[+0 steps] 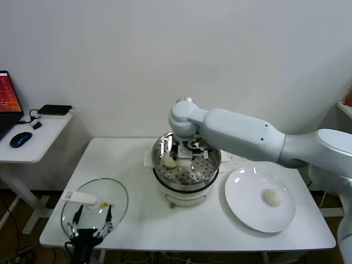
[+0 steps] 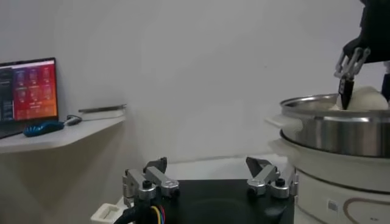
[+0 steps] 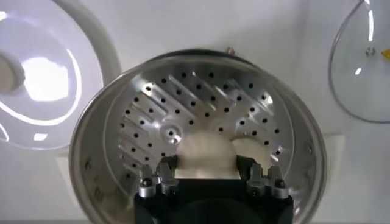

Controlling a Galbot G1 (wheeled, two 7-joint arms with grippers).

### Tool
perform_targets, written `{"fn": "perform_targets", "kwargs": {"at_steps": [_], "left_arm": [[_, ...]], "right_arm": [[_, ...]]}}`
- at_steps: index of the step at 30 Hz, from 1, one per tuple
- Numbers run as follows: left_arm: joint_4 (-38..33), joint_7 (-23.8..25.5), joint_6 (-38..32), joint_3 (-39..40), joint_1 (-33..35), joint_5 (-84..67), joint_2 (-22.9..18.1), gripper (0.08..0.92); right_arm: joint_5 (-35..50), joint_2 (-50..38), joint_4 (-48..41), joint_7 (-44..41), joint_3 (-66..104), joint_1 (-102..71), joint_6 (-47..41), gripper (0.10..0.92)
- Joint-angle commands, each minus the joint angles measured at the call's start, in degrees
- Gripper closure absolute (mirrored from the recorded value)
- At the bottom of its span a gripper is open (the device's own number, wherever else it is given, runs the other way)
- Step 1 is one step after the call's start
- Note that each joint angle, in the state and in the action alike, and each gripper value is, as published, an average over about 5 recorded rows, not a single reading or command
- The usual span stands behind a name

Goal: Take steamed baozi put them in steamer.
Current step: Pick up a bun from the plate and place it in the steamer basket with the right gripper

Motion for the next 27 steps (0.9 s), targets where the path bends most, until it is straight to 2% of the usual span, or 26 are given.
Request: {"fn": "perform_targets", "kwargs": {"at_steps": [1,18,27], "left_arm": [[0.24,0.04,0.29,0.28,0.07,0.34,-0.08,0.177],[0.80,0.02,0.24,0.57,-0.02,0.69,-0.09,0.177],[0.56,0.02,0.27,0.64,-0.05,0.77,-0.08,0.177]], "right_arm": [[3.40,1.27,1.03,-0.14,-1.99,-1.23,-2.03,0.372],[5.25,1.07,1.66,0.15,-2.95,-1.67,-3.48,0.369],[5.89,0.28,1.71,0.00,-2.57,-0.49,-2.97,0.212]]}}
